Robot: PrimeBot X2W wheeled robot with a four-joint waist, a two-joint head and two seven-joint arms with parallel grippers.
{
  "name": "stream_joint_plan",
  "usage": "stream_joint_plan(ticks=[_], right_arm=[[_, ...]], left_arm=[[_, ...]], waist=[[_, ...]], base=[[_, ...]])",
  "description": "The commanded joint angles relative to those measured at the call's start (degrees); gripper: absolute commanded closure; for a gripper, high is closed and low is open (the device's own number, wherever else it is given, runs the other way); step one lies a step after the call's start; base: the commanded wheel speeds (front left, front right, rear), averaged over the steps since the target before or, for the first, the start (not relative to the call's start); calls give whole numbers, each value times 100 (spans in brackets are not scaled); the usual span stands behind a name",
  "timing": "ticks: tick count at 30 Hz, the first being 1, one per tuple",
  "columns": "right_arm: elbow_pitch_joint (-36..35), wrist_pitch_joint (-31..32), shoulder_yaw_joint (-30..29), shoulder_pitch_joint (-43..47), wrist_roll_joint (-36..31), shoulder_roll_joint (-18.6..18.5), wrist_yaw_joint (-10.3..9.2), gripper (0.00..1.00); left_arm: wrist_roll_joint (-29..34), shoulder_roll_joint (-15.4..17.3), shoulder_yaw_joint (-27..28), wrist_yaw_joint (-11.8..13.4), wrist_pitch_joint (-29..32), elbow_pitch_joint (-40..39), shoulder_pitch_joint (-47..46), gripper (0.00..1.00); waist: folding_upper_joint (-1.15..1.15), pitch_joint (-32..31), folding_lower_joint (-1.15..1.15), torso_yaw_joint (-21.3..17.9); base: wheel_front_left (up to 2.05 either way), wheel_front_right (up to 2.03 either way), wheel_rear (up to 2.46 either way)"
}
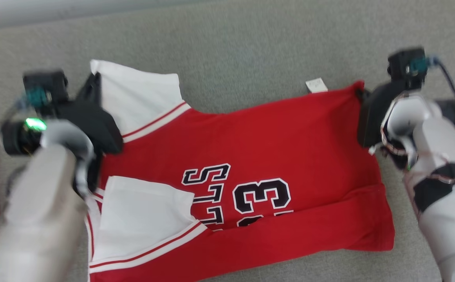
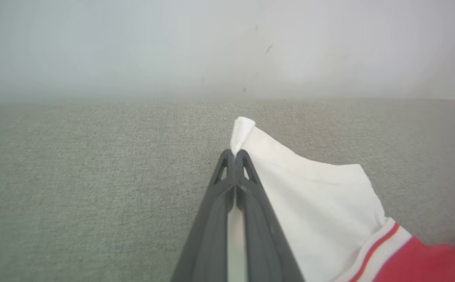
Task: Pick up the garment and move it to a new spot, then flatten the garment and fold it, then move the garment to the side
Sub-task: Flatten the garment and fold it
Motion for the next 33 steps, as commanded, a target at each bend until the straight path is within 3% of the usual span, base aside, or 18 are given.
stream_joint_plan(ticks=[1, 4, 7, 16, 21, 33], right_arm=[[15, -200, -15, 262, 71, -24, -12, 100], [-45, -676, -76, 676, 169, -50, -12, 100], [-165, -1113, -70, 1192, 145, -77, -12, 100], [-575, -2191, -446, 2426, -269, -116, -12, 100], [-632, -2228, -624, 2896, -594, -133, -12, 100], [-950, -2040, -1062, 3540, -1004, 73, -12, 100]], left_arm=[[-94, -112, 81, 39, -396, -54, 284, 100], [-168, -328, 154, 66, -1164, -184, 767, 100], [-137, -484, 160, 102, -1506, -436, 1326, 100], [265, -702, 700, 297, -1628, -2220, 3198, 100], [409, -827, 827, 216, -1628, -2777, 4037, 100], [661, -1074, 908, -64, -1628, -2661, 4837, 100]], waist=[[0, -493, 0, 191], [0, -916, 0, 282], [0, -1302, 0, 360], [0, -1857, 0, 579], [0, -1959, 0, 692], [0, -2013, 0, 770]], base=[[0, 0, 0], [0, 0, 0], [0, 0, 0], [0, 0, 0], [0, 0, 0], [0, 0, 0]])
